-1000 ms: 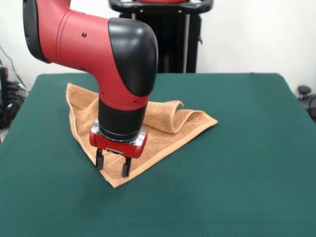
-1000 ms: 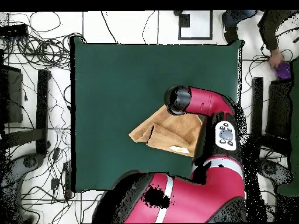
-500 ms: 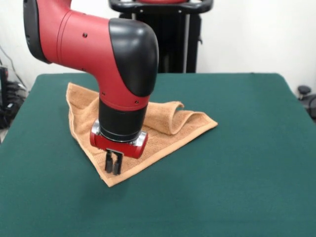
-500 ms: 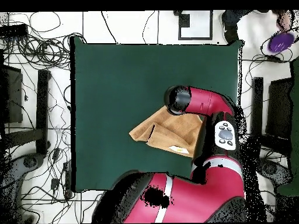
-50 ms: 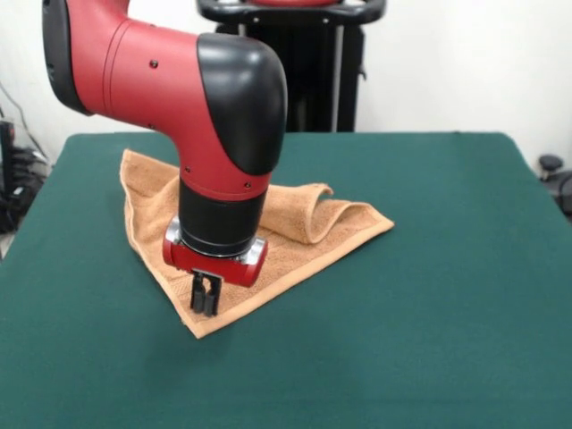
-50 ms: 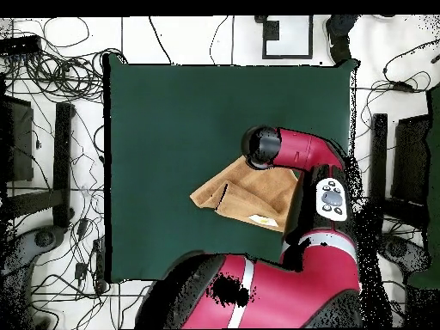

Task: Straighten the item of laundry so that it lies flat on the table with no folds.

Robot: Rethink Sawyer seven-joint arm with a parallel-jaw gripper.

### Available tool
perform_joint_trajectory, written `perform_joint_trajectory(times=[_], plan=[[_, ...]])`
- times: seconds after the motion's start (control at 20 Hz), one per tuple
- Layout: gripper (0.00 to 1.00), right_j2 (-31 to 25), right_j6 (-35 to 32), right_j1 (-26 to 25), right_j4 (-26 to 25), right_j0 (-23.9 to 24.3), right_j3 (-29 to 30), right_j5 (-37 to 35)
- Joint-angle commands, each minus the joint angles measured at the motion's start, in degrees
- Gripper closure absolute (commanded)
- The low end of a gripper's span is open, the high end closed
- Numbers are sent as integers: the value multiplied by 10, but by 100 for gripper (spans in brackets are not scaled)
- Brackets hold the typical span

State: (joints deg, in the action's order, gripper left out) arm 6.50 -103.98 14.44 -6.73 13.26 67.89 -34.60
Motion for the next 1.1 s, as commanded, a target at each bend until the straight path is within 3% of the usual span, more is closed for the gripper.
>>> perform_joint_trajectory(times=[0.05,0.4,0.7,1.1], plan=[[100,-25,-73,8,1,-18,30,17],[100,-7,-67,19,-18,-16,33,42],[100,-36,8,-35,-41,26,-51,62],[100,-44,12,-65,-59,47,-53,112]])
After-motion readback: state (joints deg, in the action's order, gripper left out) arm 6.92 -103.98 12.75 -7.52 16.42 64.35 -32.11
